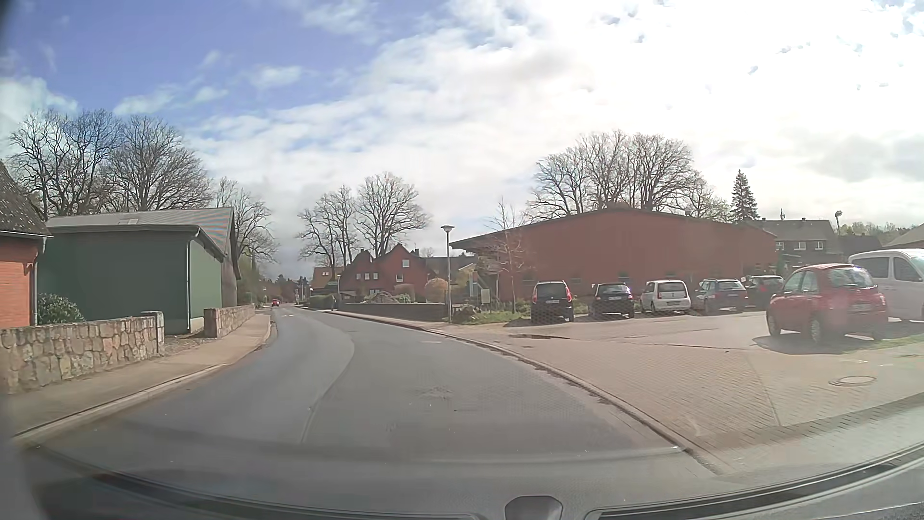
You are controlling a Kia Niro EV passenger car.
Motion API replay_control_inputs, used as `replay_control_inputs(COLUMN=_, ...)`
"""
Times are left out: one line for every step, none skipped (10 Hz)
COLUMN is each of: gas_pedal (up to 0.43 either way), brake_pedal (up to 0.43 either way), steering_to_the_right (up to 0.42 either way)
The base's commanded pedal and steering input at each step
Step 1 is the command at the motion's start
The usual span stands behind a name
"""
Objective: Follow the waypoints while adhering to traffic rules and regulations
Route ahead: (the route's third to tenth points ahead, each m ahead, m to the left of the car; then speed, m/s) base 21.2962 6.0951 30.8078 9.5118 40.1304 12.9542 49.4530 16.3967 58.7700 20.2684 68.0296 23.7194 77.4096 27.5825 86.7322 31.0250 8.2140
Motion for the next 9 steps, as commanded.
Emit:
replay_control_inputs(gas_pedal=0.157, brake_pedal=0.0, steering_to_the_right=-0.067)
replay_control_inputs(gas_pedal=0.157, brake_pedal=0.0, steering_to_the_right=-0.067)
replay_control_inputs(gas_pedal=0.157, brake_pedal=0.0, steering_to_the_right=-0.066)
replay_control_inputs(gas_pedal=0.157, brake_pedal=0.0, steering_to_the_right=-0.063)
replay_control_inputs(gas_pedal=0.157, brake_pedal=0.006, steering_to_the_right=-0.06)
replay_control_inputs(gas_pedal=0.157, brake_pedal=0.0, steering_to_the_right=-0.058)
replay_control_inputs(gas_pedal=0.169, brake_pedal=0.0, steering_to_the_right=-0.058)
replay_control_inputs(gas_pedal=0.189, brake_pedal=0.0, steering_to_the_right=-0.06)
replay_control_inputs(gas_pedal=0.189, brake_pedal=0.0, steering_to_the_right=-0.062)
